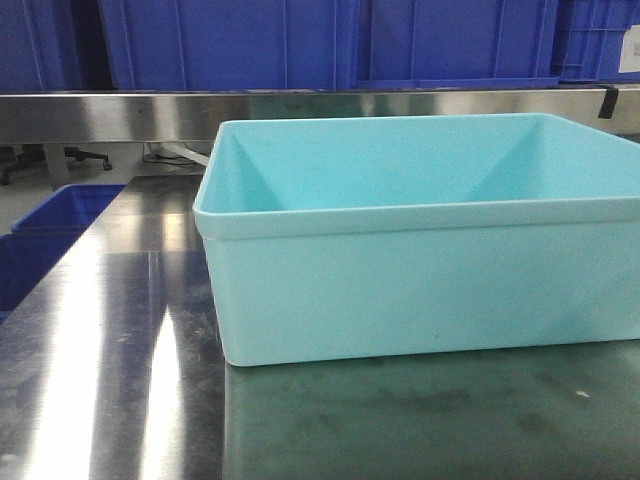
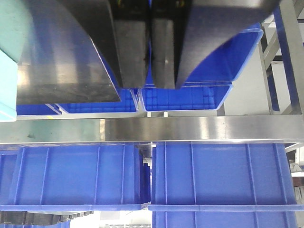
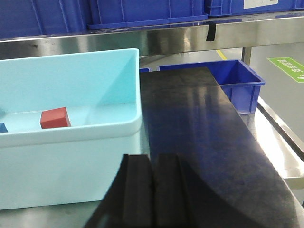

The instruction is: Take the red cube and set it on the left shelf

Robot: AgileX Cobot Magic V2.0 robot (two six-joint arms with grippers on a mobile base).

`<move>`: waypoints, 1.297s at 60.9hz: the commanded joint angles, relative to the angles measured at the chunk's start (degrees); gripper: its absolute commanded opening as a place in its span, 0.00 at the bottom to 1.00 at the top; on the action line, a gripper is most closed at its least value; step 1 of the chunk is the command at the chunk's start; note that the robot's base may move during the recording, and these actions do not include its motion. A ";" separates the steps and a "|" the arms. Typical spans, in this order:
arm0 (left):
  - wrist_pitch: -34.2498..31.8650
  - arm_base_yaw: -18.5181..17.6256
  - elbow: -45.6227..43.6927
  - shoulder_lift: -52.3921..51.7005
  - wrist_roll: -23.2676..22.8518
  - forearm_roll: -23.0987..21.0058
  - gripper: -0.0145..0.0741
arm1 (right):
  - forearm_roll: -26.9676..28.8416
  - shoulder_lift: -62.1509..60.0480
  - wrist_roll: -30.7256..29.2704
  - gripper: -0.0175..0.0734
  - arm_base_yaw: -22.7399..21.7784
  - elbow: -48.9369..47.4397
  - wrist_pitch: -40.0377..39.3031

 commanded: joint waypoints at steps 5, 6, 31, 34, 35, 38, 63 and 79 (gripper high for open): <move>-4.74 -0.08 1.41 -0.86 0.01 0.00 0.28 | -0.08 -1.23 -0.18 0.25 -0.33 -0.93 -4.95; -4.74 -0.08 1.41 -0.86 0.01 0.00 0.28 | -0.08 -1.23 -0.18 0.25 -0.33 -0.93 -4.95; -4.74 -0.08 1.41 -0.86 0.01 0.00 0.28 | -0.08 -1.23 -0.18 0.25 -0.33 -0.93 -4.95; -4.74 -0.08 1.41 -0.86 0.01 0.00 0.28 | -0.08 -1.23 -0.18 0.25 -0.33 -0.93 -4.95; -4.74 -0.08 1.41 -0.86 0.01 0.00 0.28 | -0.08 -1.23 -0.18 0.25 -0.33 -0.93 -4.95; -4.74 -0.08 1.41 -0.86 0.01 0.00 0.28 | -0.08 -1.23 -0.18 0.25 -0.33 -0.93 -4.95; -4.74 -0.08 1.41 -0.86 0.01 0.00 0.28 | -0.08 -1.23 -0.18 0.25 -0.33 -0.93 -5.65; -4.74 -0.08 1.41 -0.86 0.01 0.00 0.28 | -0.08 -1.23 -0.18 0.25 -0.33 -0.93 -11.45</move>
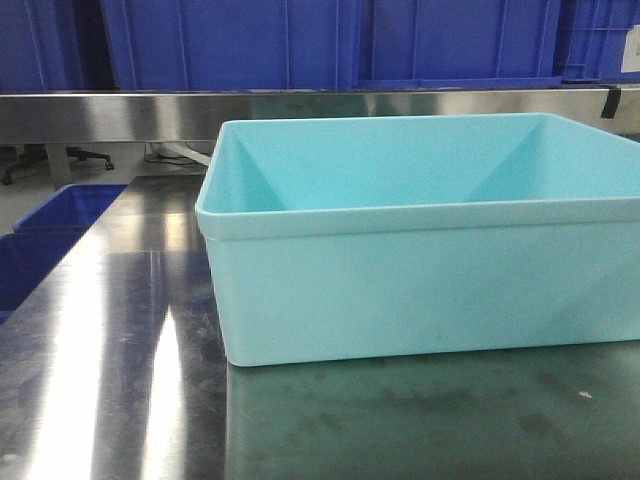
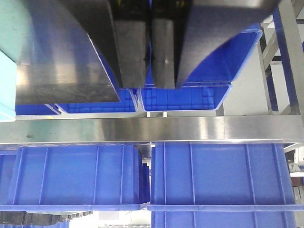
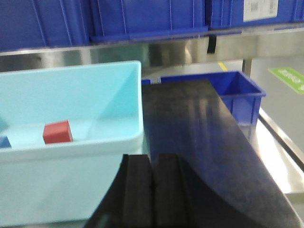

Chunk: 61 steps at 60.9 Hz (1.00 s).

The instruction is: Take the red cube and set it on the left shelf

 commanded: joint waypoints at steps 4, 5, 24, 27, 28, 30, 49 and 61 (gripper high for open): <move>-4.74 -0.08 1.41 -0.86 0.01 0.00 0.28 | -0.08 -1.23 -0.18 0.25 -0.33 -0.93 -8.50; -4.74 -0.08 1.41 -0.86 0.01 0.00 0.28 | -0.02 -1.23 -0.18 0.25 -0.33 -0.93 -8.66; -4.74 -0.08 1.41 -0.86 0.01 0.00 0.28 | -0.02 3.82 -0.18 0.25 -0.33 -8.01 -6.03; -4.74 -0.08 1.41 -0.86 0.01 0.00 0.28 | -0.02 6.88 -0.18 0.25 -0.33 -10.47 -6.04; -4.74 -0.08 1.41 -0.86 0.01 0.00 0.28 | -0.02 7.81 -0.18 0.25 -0.33 -11.64 -6.04; -4.74 -0.08 1.41 -0.86 0.01 0.00 0.28 | -0.02 10.21 -0.18 0.25 -0.33 -13.64 -6.02; -4.74 -0.08 1.41 -0.86 0.01 0.00 0.28 | -0.02 33.29 -0.18 0.25 -0.28 -34.66 -5.17; -4.74 -0.08 1.41 -0.86 0.01 0.00 0.28 | -0.02 45.74 -0.18 0.25 -0.28 -47.61 -3.08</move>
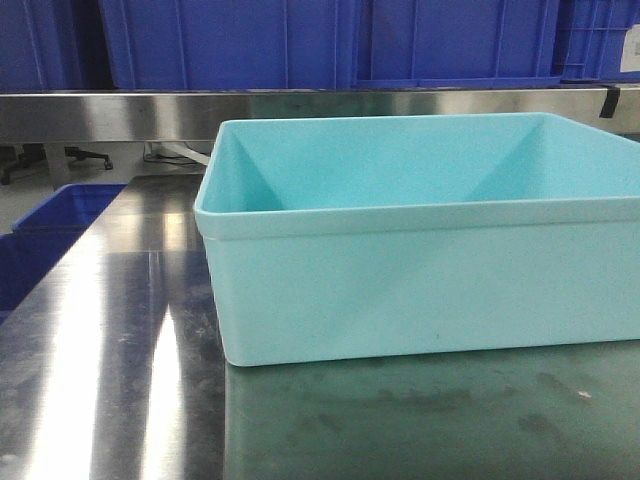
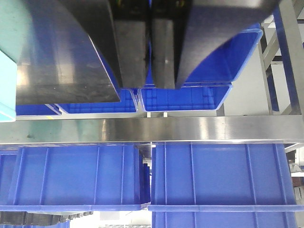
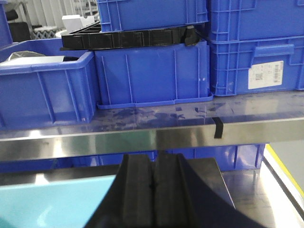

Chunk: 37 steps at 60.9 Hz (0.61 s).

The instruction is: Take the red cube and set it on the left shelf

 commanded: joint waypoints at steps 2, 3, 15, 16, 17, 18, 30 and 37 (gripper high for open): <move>-4.74 -0.08 1.41 -0.86 0.01 0.00 0.28 | -0.02 5.97 -0.18 0.25 -0.28 -7.77 -3.05; -4.74 -0.08 1.41 -0.86 0.01 0.00 0.28 | -0.02 6.83 -0.18 0.25 -0.28 -8.55 -2.70; -4.74 -0.08 1.41 -0.86 0.01 0.00 0.28 | 0.40 19.18 -0.18 0.25 -0.28 -19.56 5.48; -4.74 -0.08 1.41 -0.86 0.01 0.00 0.28 | 0.46 19.93 -0.18 0.25 -0.28 -20.07 5.98; -4.74 -0.08 1.41 -0.86 0.01 0.00 0.28 | 0.55 20.64 -0.18 0.25 -0.28 -20.53 6.50; -4.74 -0.08 1.41 -0.86 0.01 0.00 0.28 | 0.56 21.69 -0.18 0.25 -0.28 -20.98 6.96; -4.74 -0.08 1.41 -0.86 0.01 0.00 0.28 | 1.16 28.85 -0.18 0.25 1.40 -24.09 9.10; -4.74 -0.08 1.41 -0.86 0.01 0.00 0.28 | 1.16 32.10 -0.18 0.25 4.45 -24.78 9.43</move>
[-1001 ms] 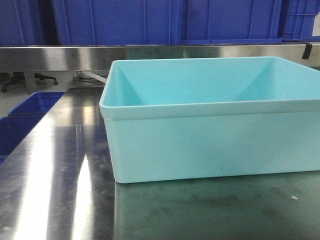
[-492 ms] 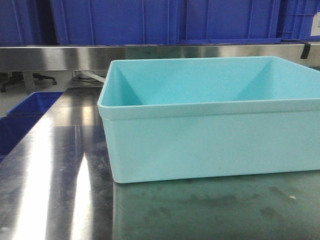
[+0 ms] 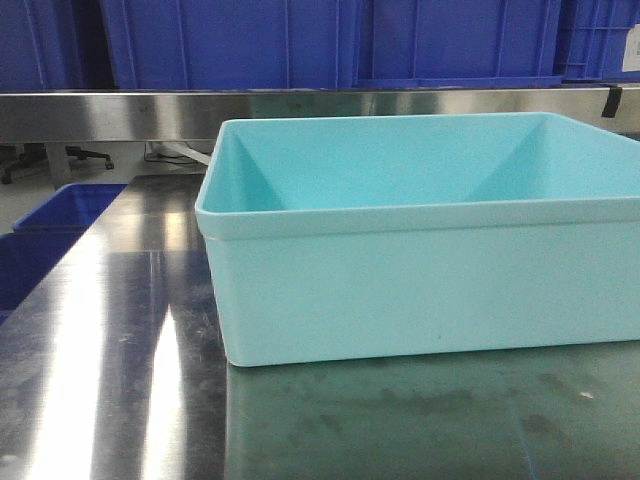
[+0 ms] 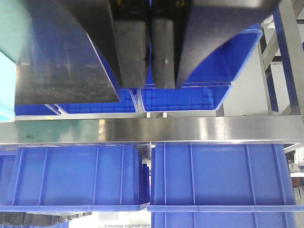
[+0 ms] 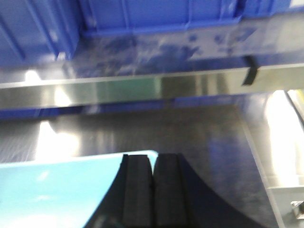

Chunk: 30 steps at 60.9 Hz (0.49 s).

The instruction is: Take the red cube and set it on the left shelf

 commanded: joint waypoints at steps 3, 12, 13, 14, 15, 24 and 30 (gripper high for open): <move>-4.74 -0.08 1.41 -0.86 0.01 0.00 0.28 | 0.47 1.91 -0.18 0.25 3.27 -3.24 -2.90; -4.74 -0.08 1.41 -0.86 0.01 0.00 0.28 | 0.42 6.04 -0.25 0.30 7.52 -4.47 -0.17; -4.74 -0.08 1.41 -0.86 0.01 0.00 0.28 | 0.42 6.40 -0.25 0.32 7.89 -4.56 0.04; -4.74 -0.08 1.41 -0.86 0.01 0.00 0.28 | 0.42 6.76 -0.25 0.34 8.27 -4.66 0.26; -4.74 -0.08 1.41 -0.86 0.01 0.00 0.28 | 0.42 7.26 -0.47 0.38 8.86 -4.83 0.68; -4.74 -0.08 1.41 -0.86 0.01 0.00 0.28 | 0.31 10.66 -5.44 0.73 12.47 -5.37 2.38; -4.74 -0.08 1.41 -0.86 0.01 0.00 0.28 | 0.31 12.45 -5.90 0.85 13.71 -5.37 2.93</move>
